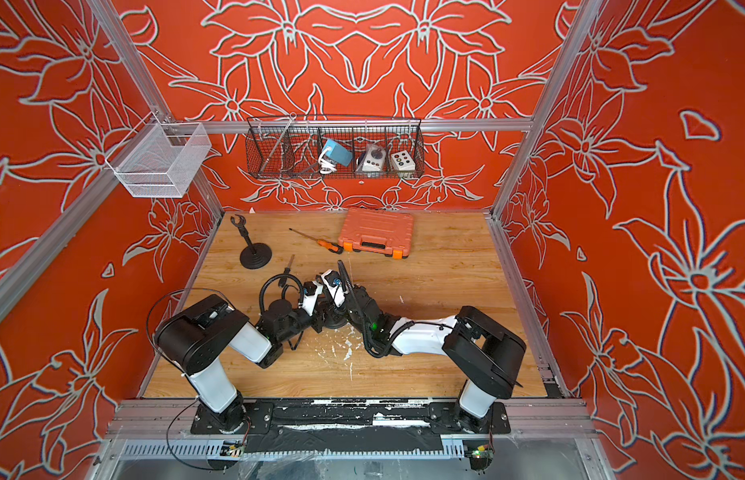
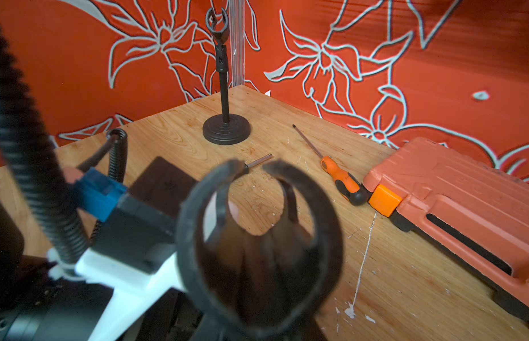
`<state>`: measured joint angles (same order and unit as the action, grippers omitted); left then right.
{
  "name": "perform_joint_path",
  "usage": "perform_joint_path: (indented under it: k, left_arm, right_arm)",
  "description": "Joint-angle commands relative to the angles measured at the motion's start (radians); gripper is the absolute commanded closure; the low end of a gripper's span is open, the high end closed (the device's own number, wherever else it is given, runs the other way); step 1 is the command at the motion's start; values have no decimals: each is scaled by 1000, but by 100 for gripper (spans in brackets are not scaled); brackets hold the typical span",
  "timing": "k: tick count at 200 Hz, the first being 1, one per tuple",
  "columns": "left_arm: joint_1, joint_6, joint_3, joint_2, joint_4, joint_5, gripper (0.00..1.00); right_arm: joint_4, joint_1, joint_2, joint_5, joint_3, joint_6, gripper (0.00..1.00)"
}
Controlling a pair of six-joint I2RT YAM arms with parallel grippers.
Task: Assemble a microphone stand
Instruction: Screw the microphone stand pole into the microphone stand base.
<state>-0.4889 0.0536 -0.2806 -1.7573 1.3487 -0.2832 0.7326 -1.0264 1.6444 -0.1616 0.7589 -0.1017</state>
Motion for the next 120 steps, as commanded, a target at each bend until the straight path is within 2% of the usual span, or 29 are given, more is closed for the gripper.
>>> perform_joint_path:
  k: [1,28,58,73,100,120]
  left_arm:
    - [7,26,-22,-19,41,13,85]
    - [7,19,-4,-18,41,8,89]
    - [6,-2,10,-39,41,4,90]
    - [6,-19,15,-49,40,5,90]
    - [2,-43,23,-60,41,2,89]
    - [-5,-61,24,-67,41,1,89]
  right_arm:
    - [-81,-11,12,54,-7,3,100]
    - [-93,2,-19,97,-16,26,98]
    - [-147,33,-62,190,-22,51,62]
    - [-188,56,-97,231,-34,69,51]
    - [-302,129,-183,377,-49,129,41]
    - [-386,232,-217,590,-37,166,40]
